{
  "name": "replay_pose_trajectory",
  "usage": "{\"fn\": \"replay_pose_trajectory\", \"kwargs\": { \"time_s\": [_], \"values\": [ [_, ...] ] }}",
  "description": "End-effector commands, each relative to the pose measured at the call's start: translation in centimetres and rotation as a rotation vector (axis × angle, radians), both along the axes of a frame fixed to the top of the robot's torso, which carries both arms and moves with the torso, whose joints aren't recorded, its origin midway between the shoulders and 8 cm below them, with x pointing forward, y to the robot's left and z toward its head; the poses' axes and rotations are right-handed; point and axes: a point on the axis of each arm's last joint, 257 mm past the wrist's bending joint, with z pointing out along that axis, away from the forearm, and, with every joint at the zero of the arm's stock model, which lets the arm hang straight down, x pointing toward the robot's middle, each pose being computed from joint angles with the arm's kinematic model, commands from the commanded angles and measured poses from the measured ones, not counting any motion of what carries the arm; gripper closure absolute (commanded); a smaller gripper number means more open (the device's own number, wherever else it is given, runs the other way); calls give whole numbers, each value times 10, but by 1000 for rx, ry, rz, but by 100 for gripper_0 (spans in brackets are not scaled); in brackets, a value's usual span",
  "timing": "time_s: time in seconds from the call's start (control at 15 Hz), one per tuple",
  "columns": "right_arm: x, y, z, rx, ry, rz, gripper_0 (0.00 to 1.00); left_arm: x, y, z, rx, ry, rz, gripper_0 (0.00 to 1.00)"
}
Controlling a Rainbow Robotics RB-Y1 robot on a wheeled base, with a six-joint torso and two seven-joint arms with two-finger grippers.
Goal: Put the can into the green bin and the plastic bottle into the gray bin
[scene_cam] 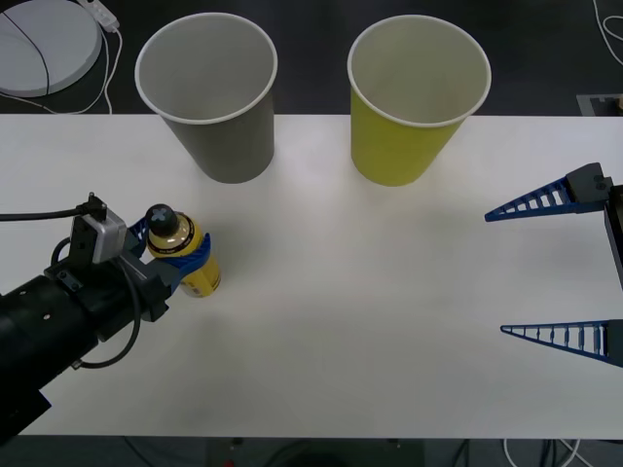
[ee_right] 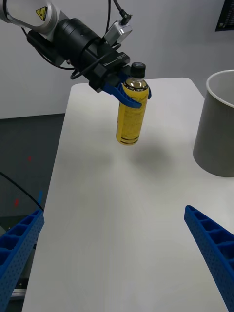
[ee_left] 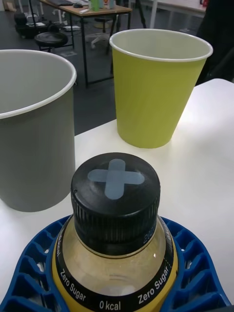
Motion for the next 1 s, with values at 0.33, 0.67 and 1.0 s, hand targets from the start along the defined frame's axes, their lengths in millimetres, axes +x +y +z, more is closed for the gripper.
{"fn": "replay_pose_trajectory", "kwargs": {
  "time_s": [0.33,0.67,1.0],
  "values": [
    [0,0,0,0,0,0,0,-8,38,7,102,85,12,100],
    [0,0,0,0,0,0,0,-12,66,24,184,161,4,100],
    [0,0,0,0,0,0,0,-10,82,38,273,209,-6,100]
  ]
}}
